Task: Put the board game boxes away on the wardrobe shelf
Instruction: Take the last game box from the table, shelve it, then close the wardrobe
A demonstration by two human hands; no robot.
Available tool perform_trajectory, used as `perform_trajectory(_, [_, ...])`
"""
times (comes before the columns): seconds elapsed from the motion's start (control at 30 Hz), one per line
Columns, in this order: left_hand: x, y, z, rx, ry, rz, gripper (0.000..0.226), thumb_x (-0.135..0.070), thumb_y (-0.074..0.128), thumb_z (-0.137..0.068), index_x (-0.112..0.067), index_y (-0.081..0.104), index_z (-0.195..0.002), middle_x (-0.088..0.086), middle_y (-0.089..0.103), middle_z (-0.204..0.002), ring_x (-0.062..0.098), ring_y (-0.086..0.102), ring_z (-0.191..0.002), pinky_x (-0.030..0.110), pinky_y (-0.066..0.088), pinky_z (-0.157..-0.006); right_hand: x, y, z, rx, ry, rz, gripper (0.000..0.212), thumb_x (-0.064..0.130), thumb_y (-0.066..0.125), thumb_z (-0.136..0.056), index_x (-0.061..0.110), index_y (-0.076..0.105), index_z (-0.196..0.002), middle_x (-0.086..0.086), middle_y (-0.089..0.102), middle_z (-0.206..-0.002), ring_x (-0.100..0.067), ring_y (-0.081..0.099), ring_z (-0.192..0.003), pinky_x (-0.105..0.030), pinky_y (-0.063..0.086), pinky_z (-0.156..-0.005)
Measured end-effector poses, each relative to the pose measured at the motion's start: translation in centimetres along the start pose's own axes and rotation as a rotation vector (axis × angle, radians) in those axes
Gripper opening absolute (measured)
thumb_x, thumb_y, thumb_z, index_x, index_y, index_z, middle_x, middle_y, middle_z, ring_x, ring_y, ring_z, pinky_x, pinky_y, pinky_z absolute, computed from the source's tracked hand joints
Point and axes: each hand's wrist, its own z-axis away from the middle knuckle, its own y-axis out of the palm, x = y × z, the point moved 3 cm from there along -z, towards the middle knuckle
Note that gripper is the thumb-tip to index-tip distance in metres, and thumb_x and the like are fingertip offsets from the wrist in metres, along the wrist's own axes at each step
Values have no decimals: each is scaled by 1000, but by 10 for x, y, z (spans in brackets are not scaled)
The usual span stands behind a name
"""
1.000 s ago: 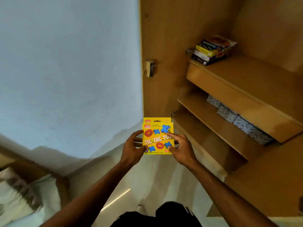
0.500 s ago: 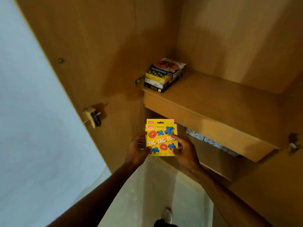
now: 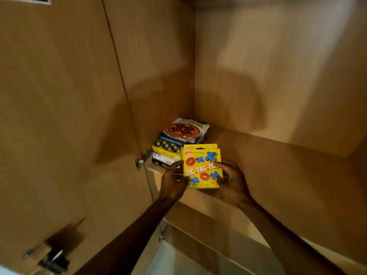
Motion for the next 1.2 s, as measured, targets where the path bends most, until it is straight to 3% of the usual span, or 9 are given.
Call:
perform_trajectory(0.17, [-10, 6, -107, 13, 45, -5, 39, -4, 74, -82, -19, 58, -114, 5, 71, -109, 21, 68, -100, 39, 60, -81, -6, 12, -97, -39, -4, 55, 43, -4, 73, -77, 17, 68, -114, 1, 52, -120, -19, 64, -93, -29, 57, -78])
perform_trajectory(0.3, [-15, 5, -168, 163, 67, -67, 42, -11, 82, -75, -13, 62, -113, -11, 66, -102, 6, 65, -94, 14, 55, -73, -18, 29, -152, -79, 8, 131, 35, 0, 73, -76, 17, 68, -107, -3, 53, -120, -19, 62, -89, -25, 51, -77])
perform_trajectory(0.4, [-10, -2, -205, 246, 72, -134, 47, -19, 86, -72, -16, 64, -113, -5, 67, -113, 14, 67, -103, 27, 59, -80, -22, 41, -182, -66, 4, 137, 27, 5, 74, -79, 17, 70, -103, -2, 51, -119, -12, 60, -87, -14, 46, -78])
perform_trajectory(0.47, [-8, -7, -222, 205, 83, -203, 46, -20, 85, -72, -13, 67, -114, 0, 65, -120, 22, 66, -110, 32, 57, -84, -24, 48, -199, -31, 4, 122, 23, 8, 75, -79, 17, 71, -101, 1, 51, -116, -8, 58, -82, -6, 43, -75])
perform_trajectory(0.67, [-4, -20, -240, -95, 198, -590, 26, -3, 62, -89, -13, 69, -112, 1, 55, -118, 10, 60, -90, 7, 44, -65, -15, 71, -225, 185, -94, 110, 28, 10, 71, -85, 12, 70, -112, 3, 44, -122, -8, 52, -110, -12, 44, -89])
perform_trajectory(0.77, [5, -20, -243, -103, 233, -777, 52, 5, 61, -82, -14, 59, -131, 8, 53, -133, 25, 52, -122, 19, 47, -95, -13, 81, -237, 302, -113, 150, 40, 6, 66, -86, 11, 64, -125, -2, 43, -133, 0, 41, -118, -7, 38, -94])
perform_trajectory(0.87, [7, -22, -239, -48, 156, -833, 80, -11, 74, -78, -19, 37, -148, 11, 37, -152, 35, 33, -139, 43, 40, -111, -10, 88, -243, 382, -99, 146, 49, 3, 65, -86, 11, 57, -134, -4, 32, -144, -8, 44, -123, -16, 44, -97])
perform_trajectory(1.03, [4, -25, -235, 3, 56, -808, 96, -23, 78, -77, -17, 21, -154, 9, 20, -161, 35, 22, -145, 44, 34, -115, -3, 100, -247, 462, -98, 175, 58, 5, 65, -86, 13, 49, -141, -3, 18, -150, -10, 47, -120, -22, 48, -98])
perform_trajectory(1.2, [4, -31, -230, 3, -5, -735, 80, -23, 67, -84, -19, 27, -153, 7, 25, -161, 31, 24, -146, 44, 33, -116, 3, 95, -242, 477, -100, 124, 59, 9, 66, -88, 19, 47, -142, -1, 26, -149, -12, 31, -136, -25, 43, -105])
